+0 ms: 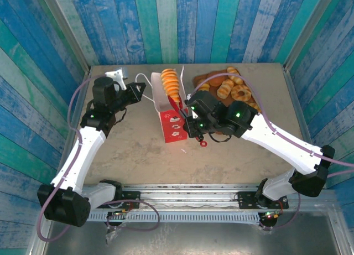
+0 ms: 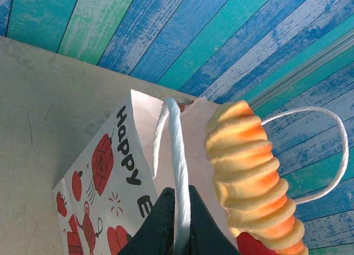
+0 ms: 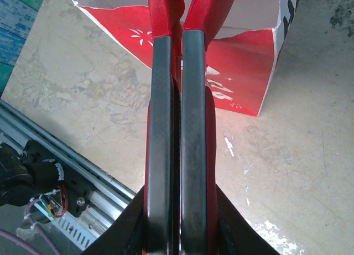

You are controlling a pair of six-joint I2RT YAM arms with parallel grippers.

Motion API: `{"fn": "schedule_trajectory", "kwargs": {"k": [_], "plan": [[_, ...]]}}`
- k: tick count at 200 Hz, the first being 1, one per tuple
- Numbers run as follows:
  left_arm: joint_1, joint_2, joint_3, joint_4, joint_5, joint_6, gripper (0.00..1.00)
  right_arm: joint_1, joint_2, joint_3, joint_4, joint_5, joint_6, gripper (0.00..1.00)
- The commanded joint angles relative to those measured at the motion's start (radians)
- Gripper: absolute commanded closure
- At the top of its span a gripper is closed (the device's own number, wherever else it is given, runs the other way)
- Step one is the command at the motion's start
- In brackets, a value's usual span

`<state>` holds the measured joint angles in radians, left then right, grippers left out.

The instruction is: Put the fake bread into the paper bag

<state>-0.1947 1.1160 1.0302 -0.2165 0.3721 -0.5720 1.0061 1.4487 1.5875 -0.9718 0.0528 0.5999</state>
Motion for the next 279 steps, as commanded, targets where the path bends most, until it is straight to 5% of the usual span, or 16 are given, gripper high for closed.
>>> {"fn": "schedule_trajectory", "kwargs": {"k": [1,54,217,279], "plan": [[-0.002,-0.035,-0.012,0.012,0.002,0.017,0.9,-0.006,0.007,-0.008,0.021,0.013,0.002,0.77],[-0.002,-0.03,-0.009,0.013,0.007,0.014,0.9,-0.014,0.007,-0.005,0.026,0.006,-0.003,0.59],[-0.002,-0.035,-0.004,0.012,0.02,-0.002,0.8,-0.032,-0.057,0.149,0.125,-0.026,-0.104,0.58],[-0.002,-0.036,0.03,-0.011,0.024,0.011,0.46,-0.066,-0.094,0.311,0.113,-0.01,-0.167,0.58]]}}
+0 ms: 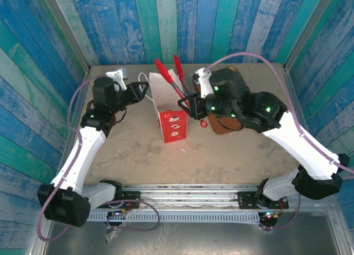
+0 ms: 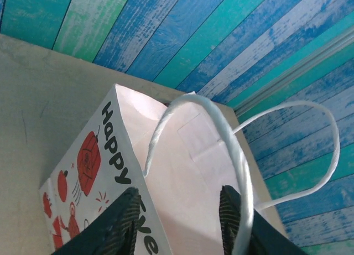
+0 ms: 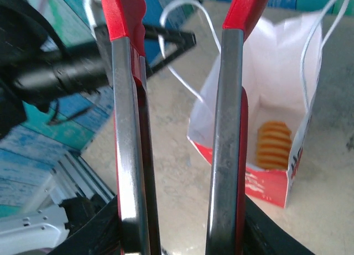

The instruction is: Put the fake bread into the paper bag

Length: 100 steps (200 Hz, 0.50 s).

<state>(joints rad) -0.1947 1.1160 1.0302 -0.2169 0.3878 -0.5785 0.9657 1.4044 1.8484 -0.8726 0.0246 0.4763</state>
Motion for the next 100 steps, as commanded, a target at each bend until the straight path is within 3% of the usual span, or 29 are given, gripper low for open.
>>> {"fn": "schedule_trajectory", "kwargs": {"k": [1,32,65,77,100], "plan": [[-0.002,-0.037,0.032,-0.012,0.008,0.018,0.45,-0.027,-0.052,0.051,0.013,0.019,-0.043,0.58],[-0.001,-0.06,0.059,-0.04,-0.03,0.036,0.16,-0.094,-0.119,0.041,-0.012,0.066,-0.053,0.58],[-0.002,-0.109,0.073,-0.07,-0.107,0.061,0.01,-0.196,-0.212,-0.048,-0.039,0.103,-0.05,0.58],[-0.002,-0.136,0.067,-0.078,-0.152,0.062,0.06,-0.244,-0.243,-0.09,-0.056,0.101,-0.044,0.57],[-0.002,-0.206,0.019,-0.065,-0.236,0.062,0.06,-0.327,-0.292,-0.172,-0.083,0.094,-0.043,0.57]]}}
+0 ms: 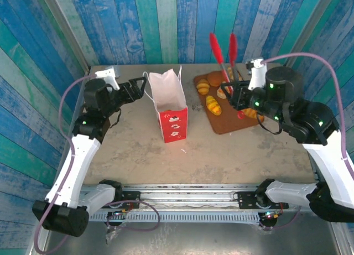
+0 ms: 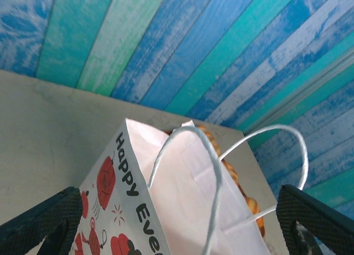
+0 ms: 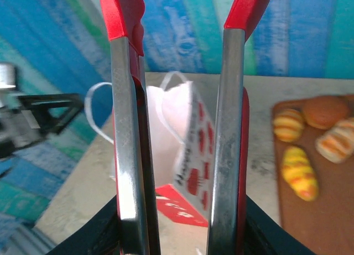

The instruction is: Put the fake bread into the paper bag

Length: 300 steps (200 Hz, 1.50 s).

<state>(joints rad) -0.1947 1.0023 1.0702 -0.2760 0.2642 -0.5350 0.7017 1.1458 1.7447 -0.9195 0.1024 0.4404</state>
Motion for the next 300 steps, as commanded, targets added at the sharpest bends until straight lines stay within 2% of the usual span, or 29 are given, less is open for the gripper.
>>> {"fn": "schedule_trajectory", "kwargs": {"k": [1,32,54,105,147,162,231,300], "plan": [[-0.002,-0.096,-0.024,-0.007,-0.116,0.018,0.06,-0.066,-0.035,-0.071,-0.037,0.015,-0.006,0.57],[-0.002,-0.197,-0.082,-0.01,-0.226,0.022,0.06,-0.182,-0.061,-0.214,-0.047,-0.045,-0.006,0.57],[-0.002,-0.266,-0.116,-0.017,-0.282,0.047,0.06,-0.213,-0.051,-0.317,-0.045,-0.058,-0.006,0.57],[-0.002,-0.333,-0.188,-0.052,-0.282,0.072,0.06,-0.234,0.008,-0.501,-0.007,-0.085,-0.006,0.55],[-0.002,-0.348,-0.22,-0.068,-0.283,0.073,0.06,-0.288,0.091,-0.587,-0.003,-0.184,-0.083,0.54],[-0.002,-0.346,-0.222,-0.071,-0.275,0.079,0.06,-0.319,0.118,-0.603,-0.002,-0.231,-0.106,0.54],[-0.002,-0.354,-0.207,-0.1,-0.273,0.099,0.06,-0.4,0.255,-0.576,-0.073,-0.286,-0.263,0.52],[-0.002,-0.359,-0.21,-0.115,-0.274,0.102,0.06,-0.412,0.377,-0.493,-0.117,-0.329,-0.355,0.49]]}}
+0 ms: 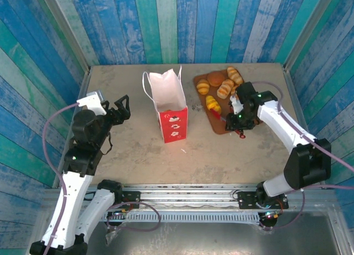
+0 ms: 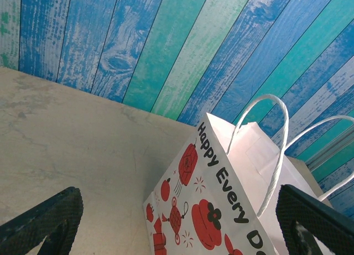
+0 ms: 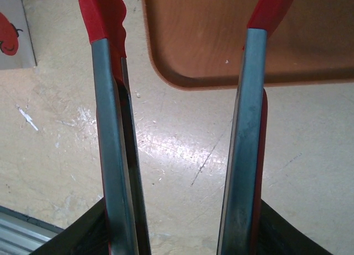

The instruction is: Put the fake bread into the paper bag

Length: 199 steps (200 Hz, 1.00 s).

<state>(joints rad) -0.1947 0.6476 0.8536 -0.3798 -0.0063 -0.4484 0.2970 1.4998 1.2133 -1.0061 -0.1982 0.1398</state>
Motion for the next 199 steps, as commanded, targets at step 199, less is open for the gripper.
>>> {"fn": "schedule_trajectory", "kwargs": {"k": [199], "plan": [[-0.002,0.011,0.006,-0.016,0.005,0.017,0.06,-0.012,0.273,0.173,-0.04,-0.019,-0.112,0.58]]}}
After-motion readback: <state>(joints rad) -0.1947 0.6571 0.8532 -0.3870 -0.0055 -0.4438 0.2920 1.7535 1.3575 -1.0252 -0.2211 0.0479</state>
